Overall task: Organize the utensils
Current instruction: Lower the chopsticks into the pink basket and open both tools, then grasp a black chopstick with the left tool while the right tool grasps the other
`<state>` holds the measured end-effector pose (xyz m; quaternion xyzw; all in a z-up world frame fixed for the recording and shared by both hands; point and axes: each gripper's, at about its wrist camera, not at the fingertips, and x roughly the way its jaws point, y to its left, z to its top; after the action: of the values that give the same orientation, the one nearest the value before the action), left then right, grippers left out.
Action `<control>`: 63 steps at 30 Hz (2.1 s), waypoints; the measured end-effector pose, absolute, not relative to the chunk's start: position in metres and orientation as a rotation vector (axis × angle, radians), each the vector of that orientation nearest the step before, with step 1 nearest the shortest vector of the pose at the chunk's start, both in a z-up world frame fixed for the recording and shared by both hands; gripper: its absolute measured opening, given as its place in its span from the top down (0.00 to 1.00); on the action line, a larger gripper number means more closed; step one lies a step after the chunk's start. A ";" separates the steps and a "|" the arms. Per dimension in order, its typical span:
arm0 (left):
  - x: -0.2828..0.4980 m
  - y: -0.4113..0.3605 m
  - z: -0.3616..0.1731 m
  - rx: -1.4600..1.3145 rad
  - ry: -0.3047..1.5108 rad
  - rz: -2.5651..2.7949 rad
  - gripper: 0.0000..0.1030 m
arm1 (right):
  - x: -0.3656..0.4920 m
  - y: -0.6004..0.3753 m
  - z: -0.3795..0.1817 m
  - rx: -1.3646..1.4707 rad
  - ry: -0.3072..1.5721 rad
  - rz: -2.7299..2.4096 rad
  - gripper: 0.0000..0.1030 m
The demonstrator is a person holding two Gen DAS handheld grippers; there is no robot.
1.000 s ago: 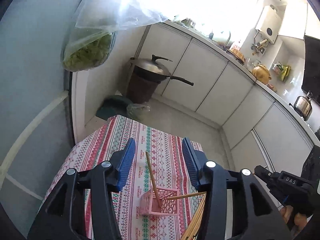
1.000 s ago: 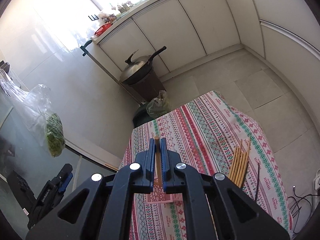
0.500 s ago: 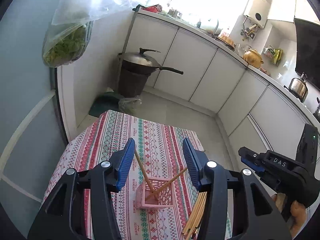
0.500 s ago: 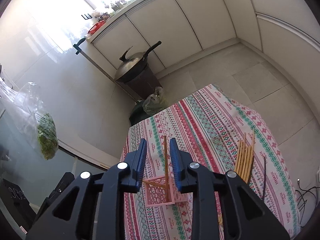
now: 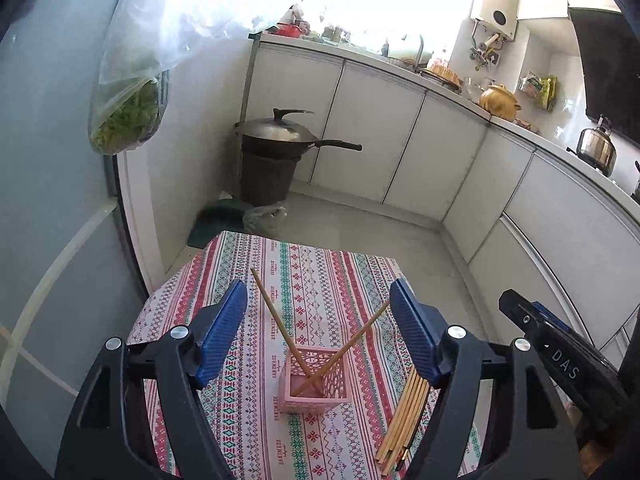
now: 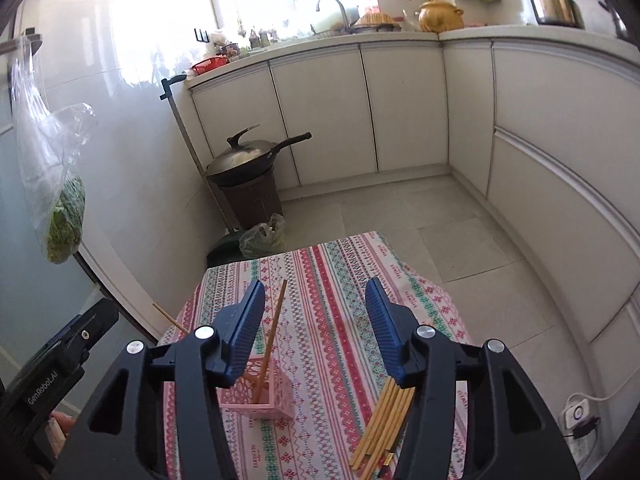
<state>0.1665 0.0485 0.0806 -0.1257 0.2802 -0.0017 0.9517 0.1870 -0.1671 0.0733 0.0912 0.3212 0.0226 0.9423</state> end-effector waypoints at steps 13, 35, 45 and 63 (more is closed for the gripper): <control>0.142 0.034 0.053 -0.194 0.591 0.024 0.13 | 0.148 -0.172 0.053 0.058 0.621 -0.094 0.13; 0.161 -0.054 -0.024 -0.018 0.836 -0.177 0.07 | 0.125 -0.317 -0.039 0.316 0.932 -0.325 0.07; 0.255 -0.160 -0.100 -0.092 1.256 -0.598 0.08 | 0.113 -0.406 -0.072 0.863 0.999 -0.335 0.07; 0.365 -0.231 -0.171 -0.293 1.374 -0.732 0.08 | 0.125 -0.421 -0.101 1.102 1.086 -0.241 0.07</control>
<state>0.3651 -0.2312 -0.1708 -0.1317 0.6172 -0.3291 0.7025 0.1254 -0.4213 -0.1008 0.4966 0.4892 -0.1087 0.7087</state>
